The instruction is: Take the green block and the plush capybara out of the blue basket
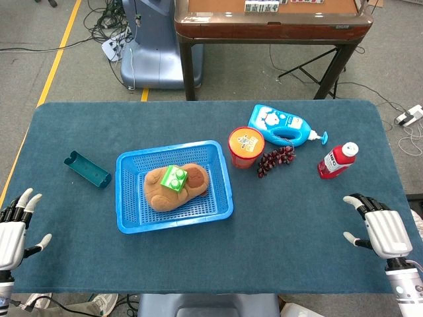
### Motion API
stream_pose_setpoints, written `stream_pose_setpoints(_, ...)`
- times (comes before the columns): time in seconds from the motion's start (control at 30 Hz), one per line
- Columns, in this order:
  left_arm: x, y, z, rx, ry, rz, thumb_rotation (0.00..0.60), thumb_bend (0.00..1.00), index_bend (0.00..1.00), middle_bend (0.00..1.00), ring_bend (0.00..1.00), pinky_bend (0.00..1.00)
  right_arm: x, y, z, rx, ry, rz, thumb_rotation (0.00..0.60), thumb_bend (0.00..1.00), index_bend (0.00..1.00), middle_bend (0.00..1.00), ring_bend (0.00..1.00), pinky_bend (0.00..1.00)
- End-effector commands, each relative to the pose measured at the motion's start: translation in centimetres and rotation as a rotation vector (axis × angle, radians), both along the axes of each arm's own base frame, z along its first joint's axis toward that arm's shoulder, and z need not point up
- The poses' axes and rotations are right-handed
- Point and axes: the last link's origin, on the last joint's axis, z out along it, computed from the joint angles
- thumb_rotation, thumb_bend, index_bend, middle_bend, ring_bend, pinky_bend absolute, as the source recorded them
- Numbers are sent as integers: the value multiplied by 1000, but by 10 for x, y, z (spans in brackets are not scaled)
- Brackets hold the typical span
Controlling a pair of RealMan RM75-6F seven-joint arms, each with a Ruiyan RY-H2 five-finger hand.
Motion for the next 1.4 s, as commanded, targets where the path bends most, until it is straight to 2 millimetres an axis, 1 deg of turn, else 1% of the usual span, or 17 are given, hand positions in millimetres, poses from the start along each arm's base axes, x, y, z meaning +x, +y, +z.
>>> stream_pose_setpoints(0.03,0,0,0,-1,0,1,600,222,115,50,97,170,-1,1,1,-9,-1,-3,600,73,258,237,249,387)
stream_pose_setpoints(0.33,1,-2,0,7,-6,-2,600,222,114,50,97,170,-4,3,8,-92,11,5,600,73,257,237,249,387)
stream_pose_setpoints(0.63,1,-2,0,7,-7,-1,600,221,110,50,97,170,-1,6,9,-93,-10,24,600,72,257,237,249,387)
stream_pose_setpoints(0.7,0,-2,0,5,-6,2,600,221,110,50,97,170,1,4,8,-75,-24,30,600,72,257,236,249,387)
stream_pose_setpoints(0.77,0,-2,1,2,-5,5,600,221,110,50,96,170,10,-3,6,-42,-30,61,600,72,249,237,249,387)
stream_pose_setpoints(0.8,0,-2,2,2,-6,3,600,221,110,50,97,170,16,-7,5,-25,-30,84,600,73,241,237,249,387)
stream_pose_setpoints(0.93,1,-4,2,2,-8,-4,600,222,110,50,97,170,51,-35,-3,64,-21,201,600,73,217,236,247,387)
stream_pose_setpoints(1.03,1,-6,3,-1,-9,-7,600,222,110,50,97,170,84,-59,-15,154,-10,288,600,73,198,233,239,387)
stream_pose_setpoints(1.07,0,-7,3,-1,-8,-8,600,222,110,50,97,170,98,-69,-21,193,-7,318,600,72,191,227,235,387)
stream_pose_setpoints(1.13,0,-9,4,0,-9,-7,600,221,110,50,97,170,119,-82,-31,248,-2,359,600,73,174,213,225,387)
stream_pose_setpoints(1.27,-2,-13,7,5,-14,-2,600,221,110,50,97,170,168,-112,-58,353,-31,438,600,73,145,188,197,387)
stream_pose_setpoints(1.4,-5,-17,12,16,-11,4,600,222,110,50,97,170,202,-133,-85,424,-48,482,600,73,123,162,155,358)
